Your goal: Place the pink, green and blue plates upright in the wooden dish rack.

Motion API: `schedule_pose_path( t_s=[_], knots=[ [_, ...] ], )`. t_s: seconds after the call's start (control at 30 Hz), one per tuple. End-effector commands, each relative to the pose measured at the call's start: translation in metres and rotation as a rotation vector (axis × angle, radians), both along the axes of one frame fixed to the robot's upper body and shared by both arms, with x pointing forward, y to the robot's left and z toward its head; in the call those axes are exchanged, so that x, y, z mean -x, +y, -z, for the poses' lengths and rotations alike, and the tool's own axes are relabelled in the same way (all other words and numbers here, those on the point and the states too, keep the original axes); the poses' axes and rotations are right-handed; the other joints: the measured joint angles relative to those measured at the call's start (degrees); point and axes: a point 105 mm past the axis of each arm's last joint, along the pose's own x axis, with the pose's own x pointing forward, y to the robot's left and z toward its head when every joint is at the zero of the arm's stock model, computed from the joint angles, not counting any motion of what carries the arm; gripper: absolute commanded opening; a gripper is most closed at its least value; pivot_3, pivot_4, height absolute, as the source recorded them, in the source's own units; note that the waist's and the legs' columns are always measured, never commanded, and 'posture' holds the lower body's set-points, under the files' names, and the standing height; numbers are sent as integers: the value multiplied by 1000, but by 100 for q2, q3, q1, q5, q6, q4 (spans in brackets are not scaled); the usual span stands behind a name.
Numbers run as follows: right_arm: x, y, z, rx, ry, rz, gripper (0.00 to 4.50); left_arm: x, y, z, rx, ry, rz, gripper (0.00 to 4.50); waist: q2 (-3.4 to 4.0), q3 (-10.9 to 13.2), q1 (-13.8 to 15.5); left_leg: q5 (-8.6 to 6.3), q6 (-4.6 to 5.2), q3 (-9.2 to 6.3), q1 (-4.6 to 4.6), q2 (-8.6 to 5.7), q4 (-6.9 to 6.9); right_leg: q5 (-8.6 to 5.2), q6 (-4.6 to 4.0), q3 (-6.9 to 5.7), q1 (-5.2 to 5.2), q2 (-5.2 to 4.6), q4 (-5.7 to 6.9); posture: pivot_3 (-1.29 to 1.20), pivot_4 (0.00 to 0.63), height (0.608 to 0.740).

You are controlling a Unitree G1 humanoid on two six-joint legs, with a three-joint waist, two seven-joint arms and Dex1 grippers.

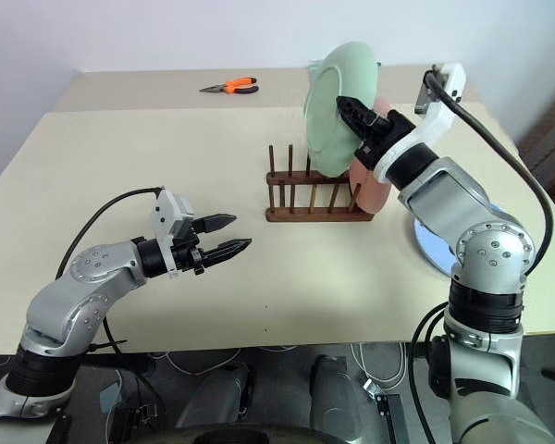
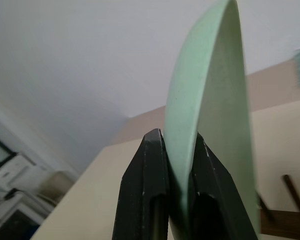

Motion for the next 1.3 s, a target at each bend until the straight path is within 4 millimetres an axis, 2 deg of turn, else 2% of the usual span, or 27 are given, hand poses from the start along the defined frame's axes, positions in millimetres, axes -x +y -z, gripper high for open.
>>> schedule_pose_path(
  t_s=[0.03,0.17,0.4,0.5,0.67,0.73,1.23,1.27,1.3],
  knots=[
    [9,-7,-12,14,-51,33,10,4,-4,-8,7,-35,25,3046,0,0,3,0,0,0,0,0,0,0,0,0,0,0,-1,0,150,740],
    [8,-11,-7,38,-40,57,10,4,-5,-8,8,-33,31,3046,0,0,2,0,0,0,0,0,-2,0,0,0,0,0,-1,0,150,740],
    [11,0,3,54,12,1,10,4,-6,-8,8,-31,34,3046,0,0,2,0,0,0,0,1,-2,-2,1,0,0,0,-1,0,150,740],
    [9,3,2,80,8,7,1104,5,-7,-6,9,-25,33,3046,0,0,2,0,0,0,0,1,-2,-4,4,0,0,0,-2,0,150,740],
    [8,5,-4,115,-21,9,3674,5,-7,-6,13,-21,30,3046,0,1,2,0,0,0,-1,1,-2,-6,7,0,0,0,-2,0,150,740],
    [5,4,-3,141,-23,26,4490,5,-8,-6,14,-20,28,3046,0,0,3,0,0,0,-1,1,-2,-6,8,0,0,0,-2,0,150,740],
    [-1,1,7,221,14,27,4490,3,-11,-7,22,-24,29,3046,0,1,10,0,0,0,-1,1,-3,-9,11,-1,0,-1,-4,0,150,740],
    [-1,1,8,222,19,22,3966,3,-11,-7,22,-24,29,3046,0,1,11,0,0,0,-1,1,-3,-9,12,0,0,-1,-4,0,150,740],
    [-2,1,9,224,23,20,3632,3,-11,-8,23,-25,30,3046,0,1,11,0,0,0,-1,1,-3,-9,12,-1,0,-1,-5,0,150,740]
  ],
)
